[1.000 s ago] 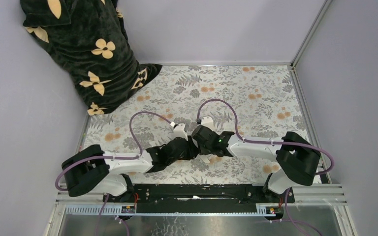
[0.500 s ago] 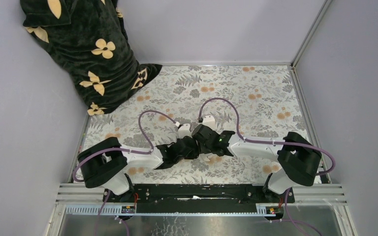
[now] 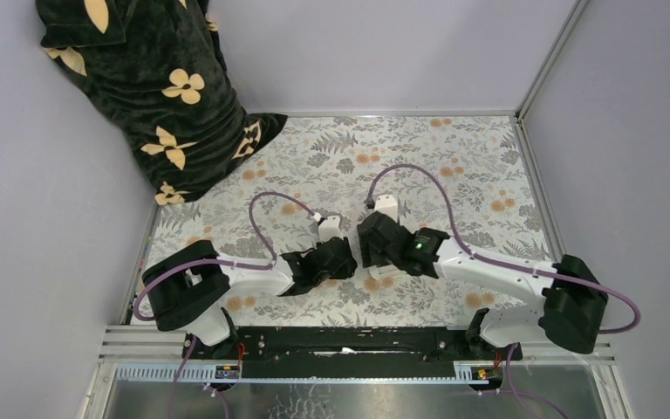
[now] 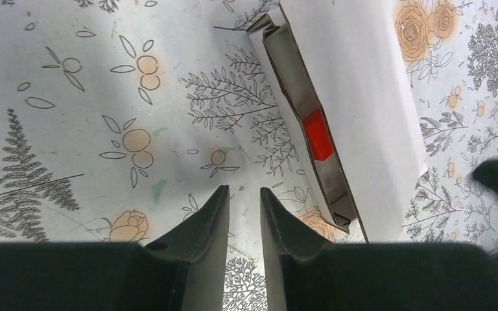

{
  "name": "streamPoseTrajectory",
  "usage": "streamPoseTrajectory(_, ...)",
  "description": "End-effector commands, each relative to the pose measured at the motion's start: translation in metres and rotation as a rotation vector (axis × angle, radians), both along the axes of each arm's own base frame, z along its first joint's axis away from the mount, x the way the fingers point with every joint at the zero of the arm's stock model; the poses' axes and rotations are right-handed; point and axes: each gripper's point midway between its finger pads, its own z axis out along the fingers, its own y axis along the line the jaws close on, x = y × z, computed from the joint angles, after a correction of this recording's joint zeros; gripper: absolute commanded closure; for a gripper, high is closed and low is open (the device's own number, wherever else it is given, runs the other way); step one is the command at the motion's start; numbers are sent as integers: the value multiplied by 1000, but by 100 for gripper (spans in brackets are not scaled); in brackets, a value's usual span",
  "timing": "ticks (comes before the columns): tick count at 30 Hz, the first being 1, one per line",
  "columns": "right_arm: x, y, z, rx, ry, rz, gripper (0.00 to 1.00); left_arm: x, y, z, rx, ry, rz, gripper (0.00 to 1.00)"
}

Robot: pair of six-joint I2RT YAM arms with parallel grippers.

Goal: Fold the paper box
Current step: Close the paper box at the center of the board.

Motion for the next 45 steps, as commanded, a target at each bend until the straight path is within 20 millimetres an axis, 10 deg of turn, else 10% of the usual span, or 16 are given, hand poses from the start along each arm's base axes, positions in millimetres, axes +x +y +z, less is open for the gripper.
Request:
streamPoseTrajectory(1, 27, -41, 32, -12, -115, -72, 41, 11, 8, 18, 6, -44, 37, 70)
streamPoseTrajectory(7, 44, -67, 28, 8, -88, -84, 32, 11, 15, 25, -2, -52, 44, 70)
streamPoseTrajectory(16, 47, -50, -10, -19, -42, 49, 1, 19, 19, 22, -9, -49, 44, 70)
streamPoseTrajectory(45, 42, -42, -74, -88, 122, 113, 2, 43, -9, 9, -51, -13, -6, 70)
